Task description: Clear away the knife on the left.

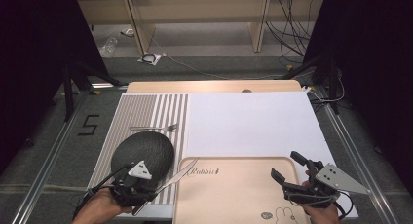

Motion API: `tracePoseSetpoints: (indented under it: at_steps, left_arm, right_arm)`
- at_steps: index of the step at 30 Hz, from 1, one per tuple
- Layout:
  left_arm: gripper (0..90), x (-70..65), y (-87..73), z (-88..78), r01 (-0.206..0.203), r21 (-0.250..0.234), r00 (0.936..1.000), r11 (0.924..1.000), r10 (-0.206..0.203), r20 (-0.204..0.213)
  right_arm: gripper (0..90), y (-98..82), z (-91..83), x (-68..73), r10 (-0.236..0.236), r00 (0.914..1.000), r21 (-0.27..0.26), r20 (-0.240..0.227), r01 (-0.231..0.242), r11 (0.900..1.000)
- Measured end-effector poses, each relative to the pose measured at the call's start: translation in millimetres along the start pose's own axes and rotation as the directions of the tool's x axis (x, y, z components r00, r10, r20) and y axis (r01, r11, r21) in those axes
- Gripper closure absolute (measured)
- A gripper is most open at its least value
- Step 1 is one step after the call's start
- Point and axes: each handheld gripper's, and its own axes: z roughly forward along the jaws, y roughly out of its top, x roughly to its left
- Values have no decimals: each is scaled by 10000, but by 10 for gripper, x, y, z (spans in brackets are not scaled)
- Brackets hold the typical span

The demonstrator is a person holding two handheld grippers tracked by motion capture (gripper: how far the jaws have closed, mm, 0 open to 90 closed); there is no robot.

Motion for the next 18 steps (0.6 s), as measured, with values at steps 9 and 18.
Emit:
tracePoseSetpoints:
  at_steps: [9, 18]
  left_arm:
    - [790, -189, 225, 189, -320, -203, 9987, 9993, 328, 401]
    - [790, -363, 372, 298, -760, -176, 9948, 9970, 770, 660]
  right_arm:
    - [163, 2, -7, -4, 47, 10000, -24, -3, -47, 10000]
    - [163, 7, -15, 2, 56, 10000, -6, -2, -56, 10000]
